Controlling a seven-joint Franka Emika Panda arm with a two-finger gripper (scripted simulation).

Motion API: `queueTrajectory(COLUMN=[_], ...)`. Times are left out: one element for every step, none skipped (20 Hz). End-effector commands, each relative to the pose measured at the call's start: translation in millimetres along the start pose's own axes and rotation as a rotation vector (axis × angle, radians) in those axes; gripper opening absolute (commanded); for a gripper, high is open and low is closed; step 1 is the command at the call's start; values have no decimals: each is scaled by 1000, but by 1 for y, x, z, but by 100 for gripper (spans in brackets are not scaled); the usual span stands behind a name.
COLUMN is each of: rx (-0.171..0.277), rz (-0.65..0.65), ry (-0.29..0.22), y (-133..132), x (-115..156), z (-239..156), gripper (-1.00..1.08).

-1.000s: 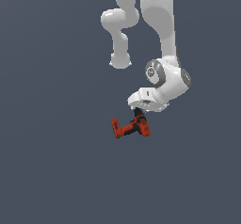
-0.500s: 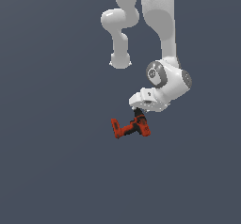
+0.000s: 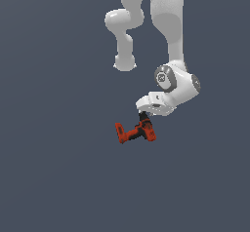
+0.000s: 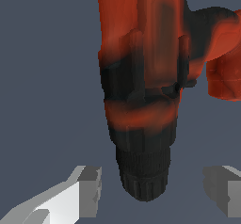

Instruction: Pick up the object and move it to a goal position.

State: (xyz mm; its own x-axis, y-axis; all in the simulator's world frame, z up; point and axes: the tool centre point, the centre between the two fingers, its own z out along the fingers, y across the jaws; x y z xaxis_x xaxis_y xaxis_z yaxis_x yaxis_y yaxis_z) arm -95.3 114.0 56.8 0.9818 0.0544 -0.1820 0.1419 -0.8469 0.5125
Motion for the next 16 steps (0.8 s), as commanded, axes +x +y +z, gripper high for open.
queueTrajectory(rx=[-13, -15, -16, -12, -12, -12, -12, -12, -12, -13, -14, -14, -14, -14, -14, -14], rz=[-1, -1, -1, -2, -2, -2, -2, -2, -2, -2, -2, -2, -2, -2, -2, -2], ry=[1, 1, 1, 1, 1, 1, 1, 1, 1, 1, 0, 0, 0, 0, 0, 0], y=[-2, -2, -3, -2, -2, -2, -2, -2, -2, -2, -2, -2, -2, -2, -2, -2], x=[-1, -2, -2, -2, -2, -2, -2, -2, -2, -2, -2, -2, -2, -3, -3, -3], z=[1, 1, 1, 1, 1, 3, 4, 7, 10, 14, 18, 22, 26, 28, 30, 31], gripper=[68, 68, 68, 68, 68, 68, 68, 68, 68, 68, 68, 68, 68, 68, 68, 68])
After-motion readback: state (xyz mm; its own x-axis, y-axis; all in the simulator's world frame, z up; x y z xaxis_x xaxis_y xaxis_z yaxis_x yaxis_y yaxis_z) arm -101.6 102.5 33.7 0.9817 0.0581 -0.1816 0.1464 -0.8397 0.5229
